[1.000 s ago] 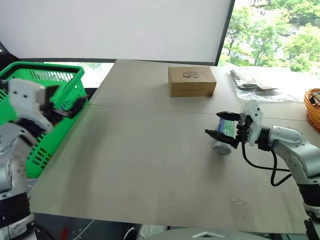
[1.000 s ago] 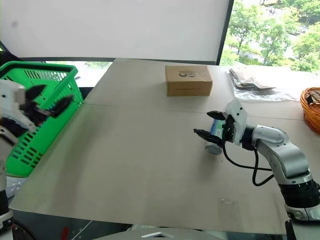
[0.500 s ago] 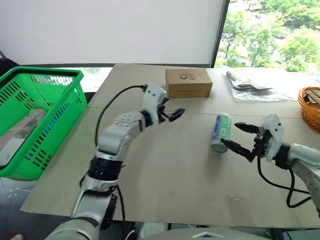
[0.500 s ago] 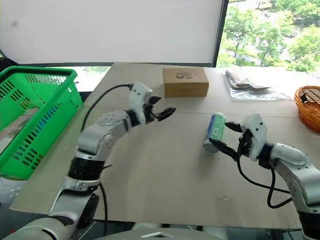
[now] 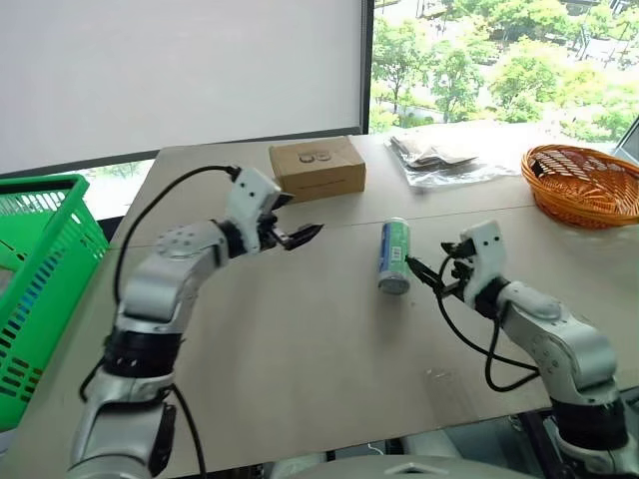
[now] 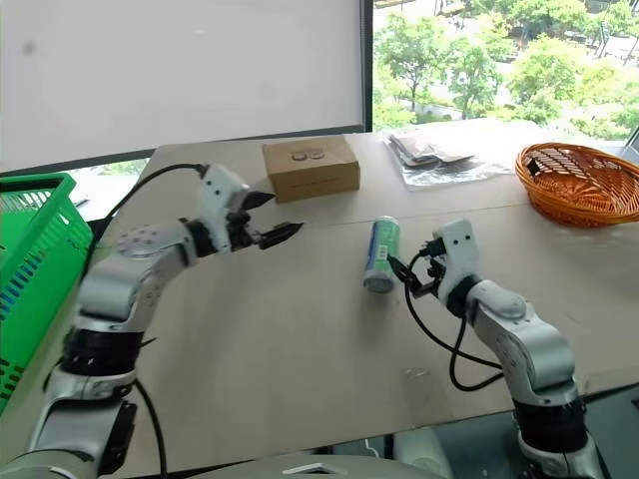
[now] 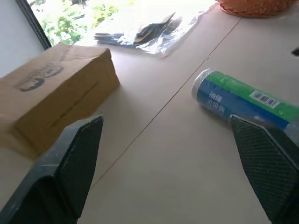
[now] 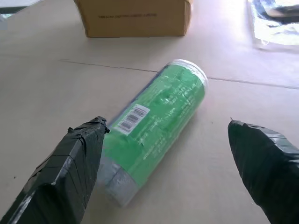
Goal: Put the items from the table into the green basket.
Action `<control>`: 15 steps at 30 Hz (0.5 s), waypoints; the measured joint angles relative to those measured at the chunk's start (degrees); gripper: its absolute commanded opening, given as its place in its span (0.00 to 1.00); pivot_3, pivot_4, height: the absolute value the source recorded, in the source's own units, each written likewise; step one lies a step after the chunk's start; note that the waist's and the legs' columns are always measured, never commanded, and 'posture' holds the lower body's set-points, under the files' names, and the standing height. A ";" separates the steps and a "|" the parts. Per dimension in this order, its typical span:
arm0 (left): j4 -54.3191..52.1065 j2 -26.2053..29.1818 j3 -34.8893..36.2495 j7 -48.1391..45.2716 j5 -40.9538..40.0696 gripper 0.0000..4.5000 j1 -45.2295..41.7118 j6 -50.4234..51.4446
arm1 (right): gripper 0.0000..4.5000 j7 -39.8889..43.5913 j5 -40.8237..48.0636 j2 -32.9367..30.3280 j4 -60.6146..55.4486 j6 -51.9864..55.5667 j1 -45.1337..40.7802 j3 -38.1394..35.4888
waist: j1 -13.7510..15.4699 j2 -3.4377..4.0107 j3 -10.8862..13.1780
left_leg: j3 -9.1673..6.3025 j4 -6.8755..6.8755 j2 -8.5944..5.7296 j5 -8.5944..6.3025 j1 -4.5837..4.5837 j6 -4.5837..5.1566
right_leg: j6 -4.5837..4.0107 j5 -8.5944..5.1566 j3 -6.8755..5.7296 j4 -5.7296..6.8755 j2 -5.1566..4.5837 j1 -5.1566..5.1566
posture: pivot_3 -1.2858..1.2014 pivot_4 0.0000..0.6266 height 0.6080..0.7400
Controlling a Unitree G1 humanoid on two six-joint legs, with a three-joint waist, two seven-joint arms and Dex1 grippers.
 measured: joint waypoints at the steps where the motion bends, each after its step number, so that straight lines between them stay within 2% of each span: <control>1: -2.76 2.34 2.25 -2.47 -1.78 0.99 1.96 -0.32 | 1.00 -2.04 -0.87 1.35 1.99 2.12 -1.66 -0.01 | 0.29 0.00 0.01 | -0.01 -0.03 0.01 0.00 -0.03 0.00 | -0.10 0.05 0.05 -0.02 -0.08 -0.02 | 0.58 0.02 1.00; 4: -6.67 7.12 8.89 -6.24 -5.09 0.99 5.78 -0.28 | 1.00 -3.92 -1.08 4.35 4.79 5.78 -4.69 -0.62 | 1.49 0.03 0.04 | 0.05 -0.09 -0.02 -0.01 -0.08 -0.01 | -0.19 0.09 0.06 -0.09 -0.17 -0.07 | 0.58 0.01 1.00; 5: -8.62 9.88 14.12 -7.61 -7.14 0.99 7.95 0.39 | 1.00 -4.04 -0.39 5.94 5.77 7.74 -6.18 -0.74 | 1.85 0.02 0.04 | 0.03 -0.10 -0.03 -0.01 -0.13 0.00 | -0.17 0.09 0.01 -0.16 -0.21 -0.07 | 0.59 0.01 1.00; 6: -9.01 10.40 15.41 -7.88 -7.39 0.99 8.09 0.63 | 1.00 -4.01 -0.21 6.01 5.87 8.05 -6.23 -0.74 | 2.07 0.03 0.04 | 0.01 -0.10 -0.05 -0.01 -0.15 0.00 | -0.15 0.08 -0.01 -0.19 -0.22 -0.06 | 0.59 0.01 1.00; 10: -9.96 14.04 29.17 -10.90 -9.50 0.99 16.19 2.75 | 1.00 -2.53 0.56 6.10 6.87 9.74 -7.07 -1.05 | 2.47 0.10 0.10 | 0.09 -0.13 -0.07 -0.02 -0.14 0.01 | 0.11 -0.08 -0.03 -0.24 -0.27 -0.07 | 0.61 0.01 1.00; 12: -10.04 14.41 32.82 -11.58 -9.16 0.99 20.30 2.49 | 1.00 -1.96 0.65 6.09 7.77 10.71 -7.58 -0.93 | 3.15 0.14 0.13 | 0.09 -0.13 -0.07 -0.02 -0.09 0.01 | 0.11 -0.08 -0.03 -0.22 -0.27 -0.05 | 0.61 0.00 1.00; 15: -10.61 13.79 33.95 -12.09 -8.71 0.99 25.06 2.54 | 1.00 -1.40 0.66 6.02 8.87 11.99 -8.18 -0.42 | 3.55 0.14 0.15 | 0.05 -0.14 -0.02 -0.02 -0.04 0.00 | 0.10 -0.09 -0.05 -0.17 -0.25 -0.04 | 0.62 0.00 1.00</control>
